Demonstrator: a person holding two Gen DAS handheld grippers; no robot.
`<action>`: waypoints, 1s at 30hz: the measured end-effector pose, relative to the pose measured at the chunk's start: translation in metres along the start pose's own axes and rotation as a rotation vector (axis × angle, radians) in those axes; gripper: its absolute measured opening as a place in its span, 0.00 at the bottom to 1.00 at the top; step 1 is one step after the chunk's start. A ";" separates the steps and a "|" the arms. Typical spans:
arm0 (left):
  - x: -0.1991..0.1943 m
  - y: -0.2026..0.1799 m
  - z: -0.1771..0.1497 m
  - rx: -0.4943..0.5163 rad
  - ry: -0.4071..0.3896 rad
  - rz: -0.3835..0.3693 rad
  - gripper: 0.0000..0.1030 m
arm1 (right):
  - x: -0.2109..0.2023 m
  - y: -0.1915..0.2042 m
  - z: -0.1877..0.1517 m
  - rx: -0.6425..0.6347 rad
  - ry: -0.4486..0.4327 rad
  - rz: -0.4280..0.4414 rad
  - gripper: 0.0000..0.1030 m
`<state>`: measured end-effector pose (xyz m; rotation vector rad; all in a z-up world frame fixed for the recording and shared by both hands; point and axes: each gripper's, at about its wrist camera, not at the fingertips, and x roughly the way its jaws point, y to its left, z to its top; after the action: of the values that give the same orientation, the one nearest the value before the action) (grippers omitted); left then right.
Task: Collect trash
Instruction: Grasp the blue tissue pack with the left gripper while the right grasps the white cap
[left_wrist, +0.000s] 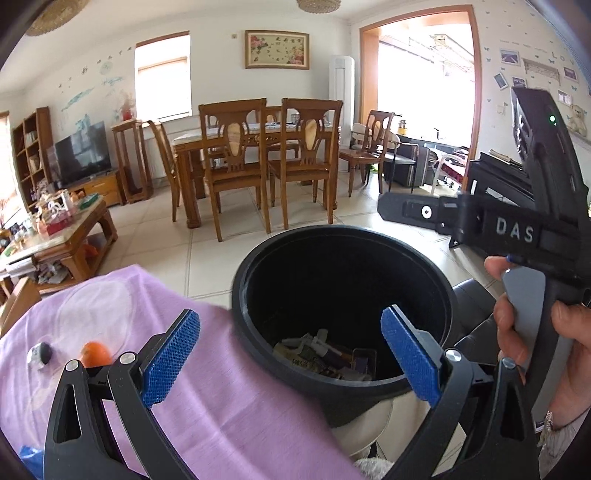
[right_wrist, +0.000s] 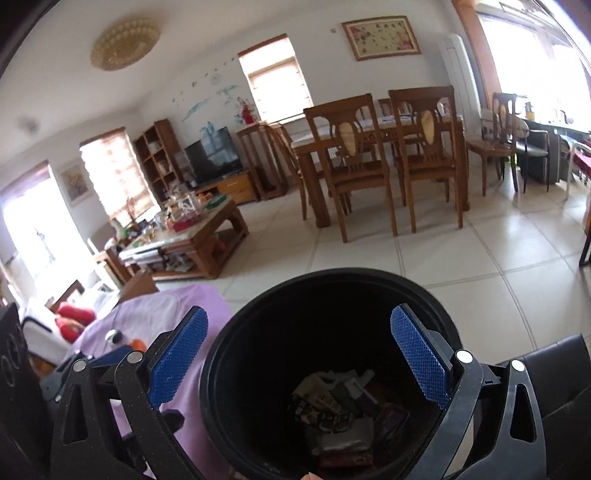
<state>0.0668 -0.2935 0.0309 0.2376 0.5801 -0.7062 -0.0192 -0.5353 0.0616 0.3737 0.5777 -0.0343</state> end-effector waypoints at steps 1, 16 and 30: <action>-0.008 0.008 -0.004 -0.010 0.001 0.004 0.95 | 0.005 0.005 -0.003 0.004 0.025 0.032 0.95; -0.102 0.162 -0.103 -0.208 0.150 0.293 0.95 | 0.063 0.177 -0.059 -0.228 0.242 0.195 0.95; -0.084 0.212 -0.133 -0.261 0.316 0.283 0.95 | 0.123 0.272 -0.118 -0.446 0.421 0.153 0.95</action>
<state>0.1010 -0.0382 -0.0264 0.1842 0.9121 -0.3144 0.0583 -0.2309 -0.0044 -0.0156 0.9464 0.3229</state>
